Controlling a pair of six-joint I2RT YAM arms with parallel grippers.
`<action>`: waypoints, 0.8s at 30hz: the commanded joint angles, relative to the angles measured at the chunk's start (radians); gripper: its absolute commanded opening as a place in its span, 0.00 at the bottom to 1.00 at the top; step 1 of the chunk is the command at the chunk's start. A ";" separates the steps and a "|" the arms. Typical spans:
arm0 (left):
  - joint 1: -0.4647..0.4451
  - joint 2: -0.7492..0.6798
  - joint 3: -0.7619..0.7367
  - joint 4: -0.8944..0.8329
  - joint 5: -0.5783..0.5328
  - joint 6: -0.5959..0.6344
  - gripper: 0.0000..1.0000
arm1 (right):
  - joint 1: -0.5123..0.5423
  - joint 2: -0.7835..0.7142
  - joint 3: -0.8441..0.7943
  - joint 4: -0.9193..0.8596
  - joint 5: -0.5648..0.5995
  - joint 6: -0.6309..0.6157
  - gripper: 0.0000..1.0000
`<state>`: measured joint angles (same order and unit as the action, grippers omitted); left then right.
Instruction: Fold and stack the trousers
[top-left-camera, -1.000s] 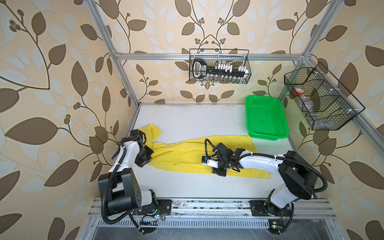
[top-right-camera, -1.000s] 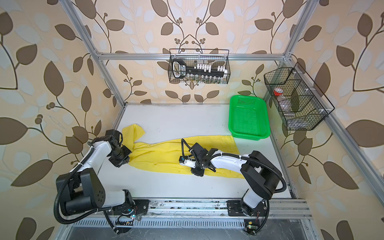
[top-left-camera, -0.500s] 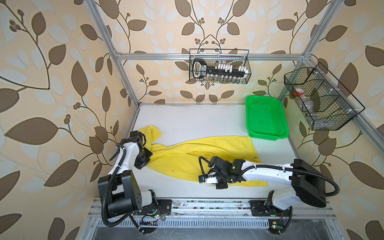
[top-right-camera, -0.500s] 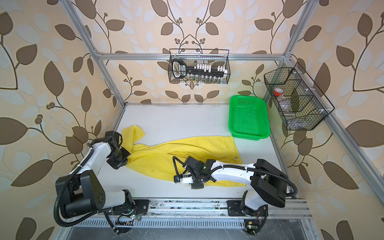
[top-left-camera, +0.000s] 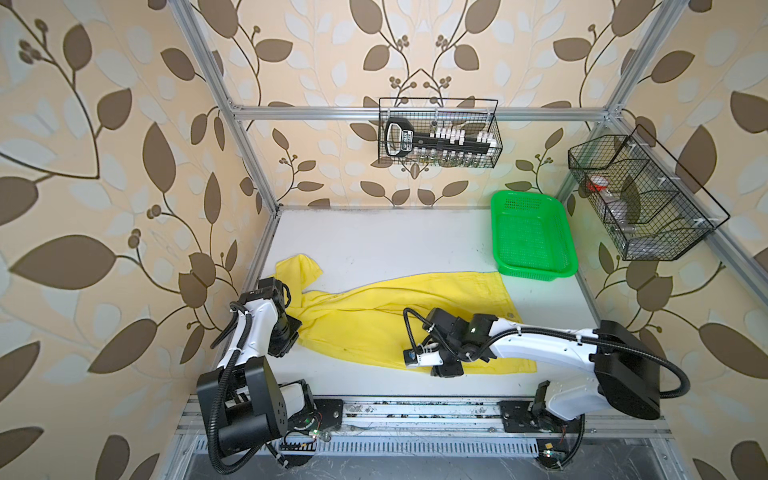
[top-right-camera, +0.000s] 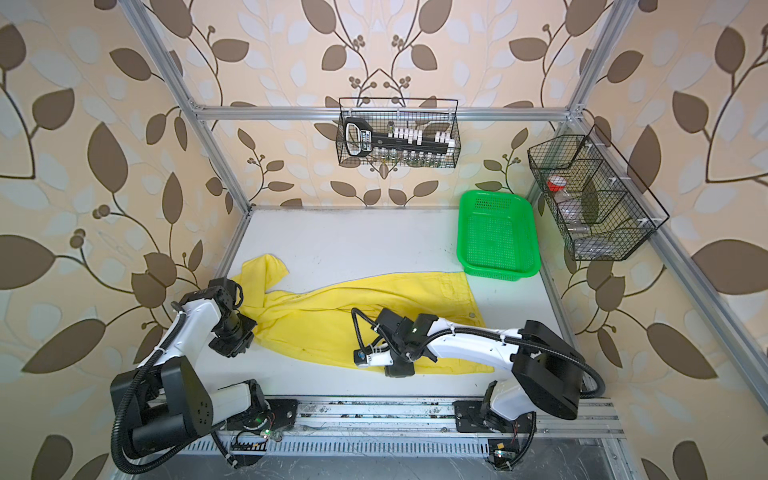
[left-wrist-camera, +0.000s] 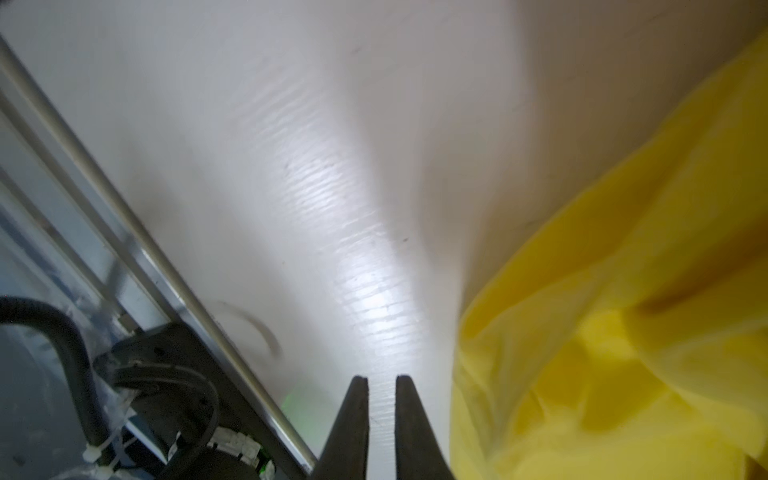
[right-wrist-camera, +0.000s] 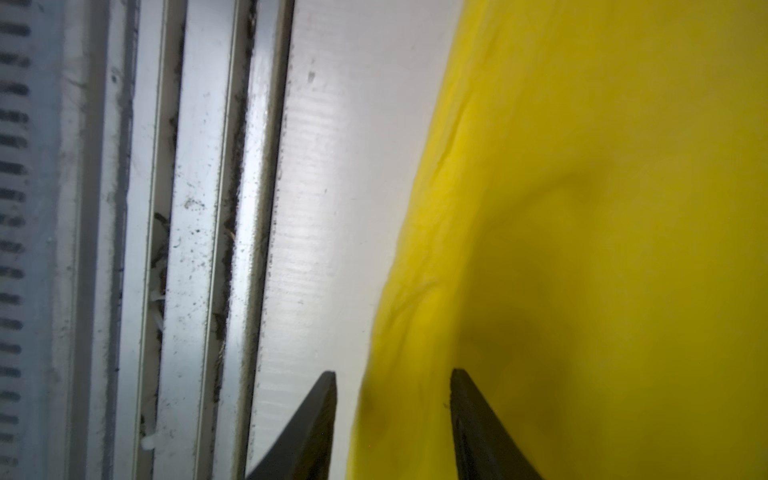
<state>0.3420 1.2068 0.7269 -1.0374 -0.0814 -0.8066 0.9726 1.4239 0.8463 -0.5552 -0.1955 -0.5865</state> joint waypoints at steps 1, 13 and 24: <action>0.006 -0.046 0.016 -0.064 -0.059 -0.082 0.16 | -0.112 -0.069 0.072 0.074 -0.115 0.105 0.51; 0.006 0.027 0.172 0.006 -0.022 0.087 0.68 | -0.218 0.277 0.233 0.445 0.135 0.530 0.71; 0.005 0.178 0.151 0.082 0.018 0.136 0.58 | -0.282 0.590 0.447 0.296 0.258 0.375 0.76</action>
<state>0.3420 1.3834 0.8837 -0.9455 -0.0433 -0.6865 0.7063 1.9705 1.2350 -0.1921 0.0166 -0.1623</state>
